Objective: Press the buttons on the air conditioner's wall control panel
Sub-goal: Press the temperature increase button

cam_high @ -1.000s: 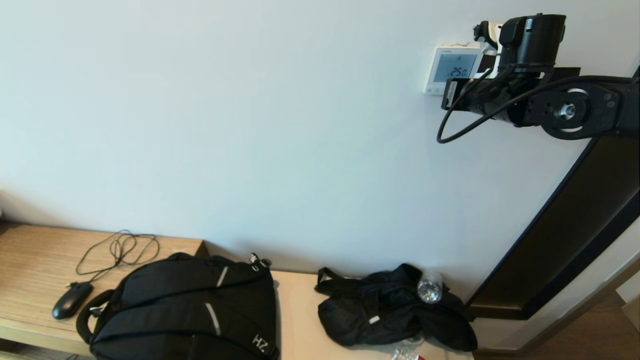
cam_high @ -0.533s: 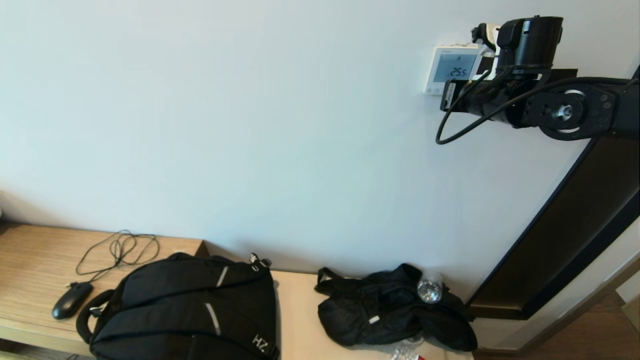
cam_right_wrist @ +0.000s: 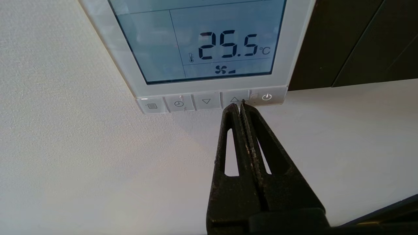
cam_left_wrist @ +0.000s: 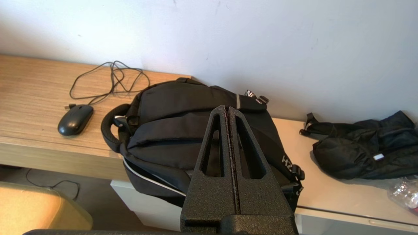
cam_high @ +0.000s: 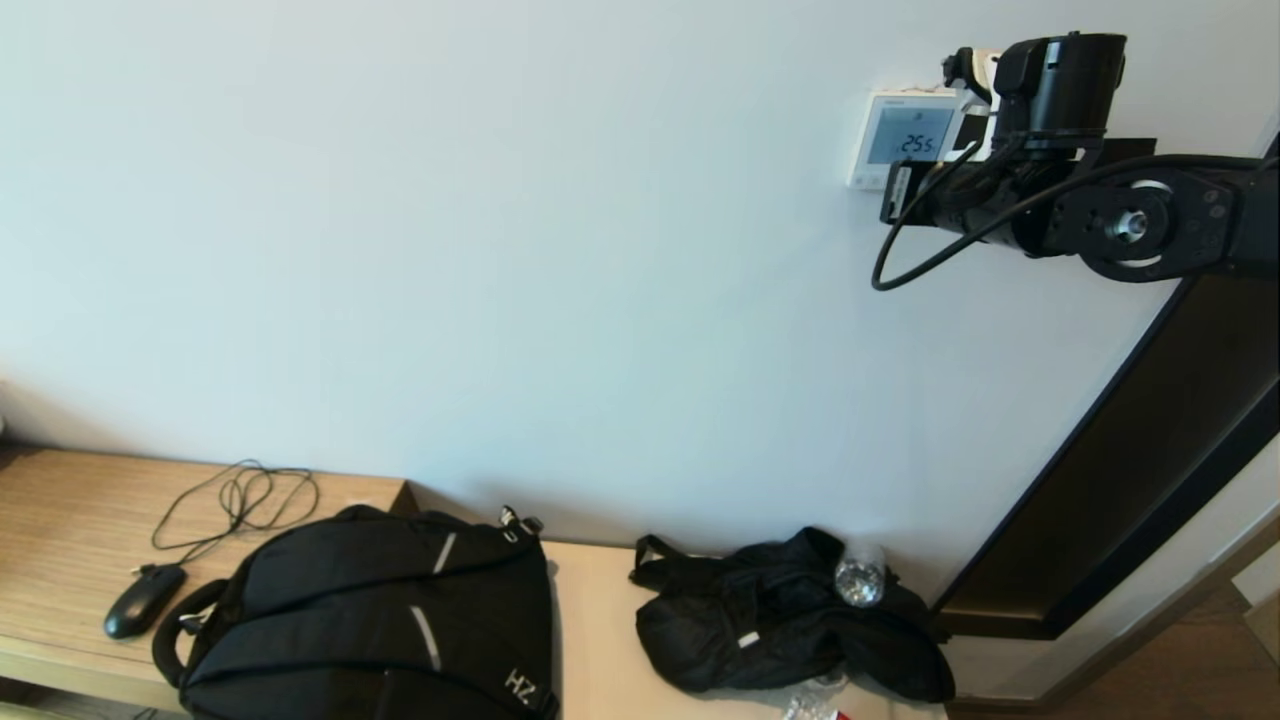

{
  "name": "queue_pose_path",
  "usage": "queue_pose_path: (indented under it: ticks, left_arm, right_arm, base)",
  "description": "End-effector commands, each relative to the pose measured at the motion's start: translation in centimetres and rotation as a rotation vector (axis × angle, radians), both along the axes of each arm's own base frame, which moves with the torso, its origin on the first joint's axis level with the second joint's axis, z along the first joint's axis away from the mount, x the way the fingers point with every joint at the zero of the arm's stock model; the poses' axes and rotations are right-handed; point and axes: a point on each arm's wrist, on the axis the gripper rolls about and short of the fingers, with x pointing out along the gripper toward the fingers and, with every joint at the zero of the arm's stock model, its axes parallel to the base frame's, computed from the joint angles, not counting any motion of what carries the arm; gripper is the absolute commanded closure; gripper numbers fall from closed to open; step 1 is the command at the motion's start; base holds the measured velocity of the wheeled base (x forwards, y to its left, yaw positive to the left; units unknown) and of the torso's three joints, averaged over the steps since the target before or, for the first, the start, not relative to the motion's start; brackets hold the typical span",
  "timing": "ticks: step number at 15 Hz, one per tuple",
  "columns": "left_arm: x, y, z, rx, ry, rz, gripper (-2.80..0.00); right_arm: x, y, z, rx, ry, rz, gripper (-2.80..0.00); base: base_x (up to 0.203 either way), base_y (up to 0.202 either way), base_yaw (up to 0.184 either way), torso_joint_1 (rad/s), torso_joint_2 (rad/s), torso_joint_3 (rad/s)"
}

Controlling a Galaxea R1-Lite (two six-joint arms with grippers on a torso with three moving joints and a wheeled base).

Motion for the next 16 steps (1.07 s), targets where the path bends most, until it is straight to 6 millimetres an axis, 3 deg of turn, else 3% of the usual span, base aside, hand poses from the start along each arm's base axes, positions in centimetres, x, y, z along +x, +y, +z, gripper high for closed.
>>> queue_pose_path:
  ticks: [1,16]
  left_arm:
    - [0.00,0.00,-0.02,-0.001,0.002,0.001,0.00]
    - [0.00,0.00,0.01,-0.001,-0.001,0.001,0.00]
  right_arm:
    - [-0.15,-0.10,0.20,0.000,-0.005,-0.004,0.00]
    - [-0.03,0.17,-0.11,0.003,0.002,0.002,0.00]
  base:
    - [0.000,0.000,0.000,0.000,0.00,0.000]
    - [0.000,0.000,0.000,0.000,0.00,0.000]
